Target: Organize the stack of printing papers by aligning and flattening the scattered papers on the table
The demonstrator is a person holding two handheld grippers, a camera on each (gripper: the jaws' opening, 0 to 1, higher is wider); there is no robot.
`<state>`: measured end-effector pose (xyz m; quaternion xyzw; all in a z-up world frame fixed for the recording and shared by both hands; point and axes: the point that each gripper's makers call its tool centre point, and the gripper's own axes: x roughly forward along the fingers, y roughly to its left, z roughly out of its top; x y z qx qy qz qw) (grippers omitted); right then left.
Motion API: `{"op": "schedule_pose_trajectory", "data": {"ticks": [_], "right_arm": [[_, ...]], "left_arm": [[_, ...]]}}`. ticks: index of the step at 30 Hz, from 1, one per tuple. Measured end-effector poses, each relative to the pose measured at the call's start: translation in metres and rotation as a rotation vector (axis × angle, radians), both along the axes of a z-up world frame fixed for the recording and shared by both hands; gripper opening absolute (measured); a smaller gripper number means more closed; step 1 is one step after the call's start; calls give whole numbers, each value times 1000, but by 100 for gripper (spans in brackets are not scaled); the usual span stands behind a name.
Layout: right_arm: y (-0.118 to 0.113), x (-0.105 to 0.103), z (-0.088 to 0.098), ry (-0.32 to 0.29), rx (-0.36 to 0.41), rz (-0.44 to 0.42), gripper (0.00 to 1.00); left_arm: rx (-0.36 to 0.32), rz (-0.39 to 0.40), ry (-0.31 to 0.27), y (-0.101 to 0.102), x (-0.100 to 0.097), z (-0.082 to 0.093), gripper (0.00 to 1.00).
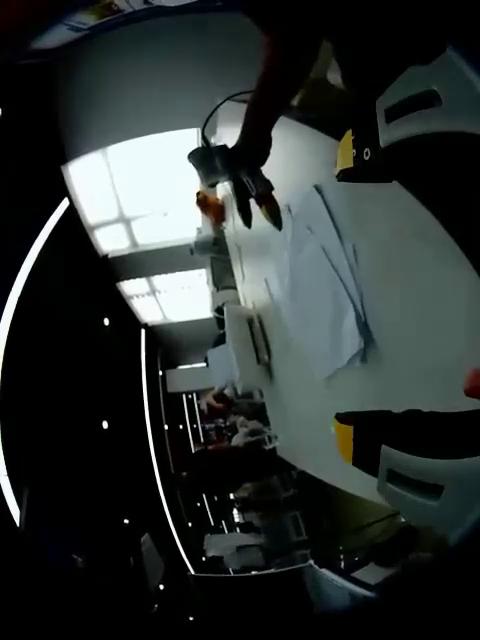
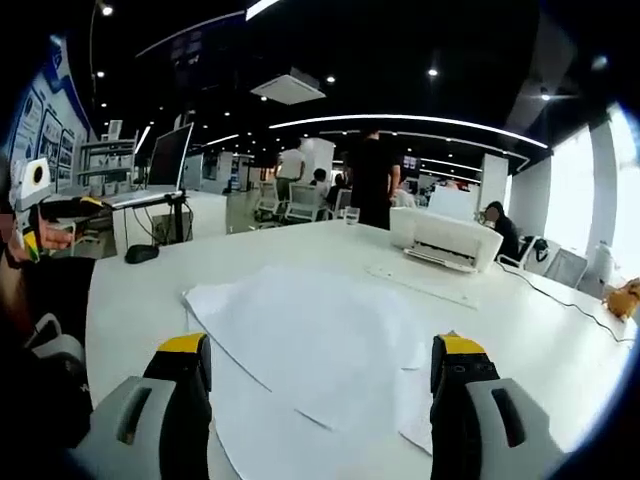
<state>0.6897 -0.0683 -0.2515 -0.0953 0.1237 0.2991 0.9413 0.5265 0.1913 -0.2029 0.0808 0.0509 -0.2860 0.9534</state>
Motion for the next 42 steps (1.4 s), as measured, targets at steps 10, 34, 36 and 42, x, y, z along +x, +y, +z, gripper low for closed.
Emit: {"op": "schedule_pose_trajectory", "data": {"ticks": [10, 34, 36, 42], "right_arm": [[-1, 13, -1, 7, 4, -7, 86], [7, 40, -19, 54, 1, -11, 85], [8, 42, -19, 53, 0, -14, 85], [12, 52, -21, 64, 1, -3, 84]], "left_arm": [[5, 1, -2, 2, 0, 1, 97], [30, -13, 12, -1, 4, -2, 97], [34, -14, 13, -2, 5, -2, 97], [38, -20, 5, -3, 5, 1, 97]]}}
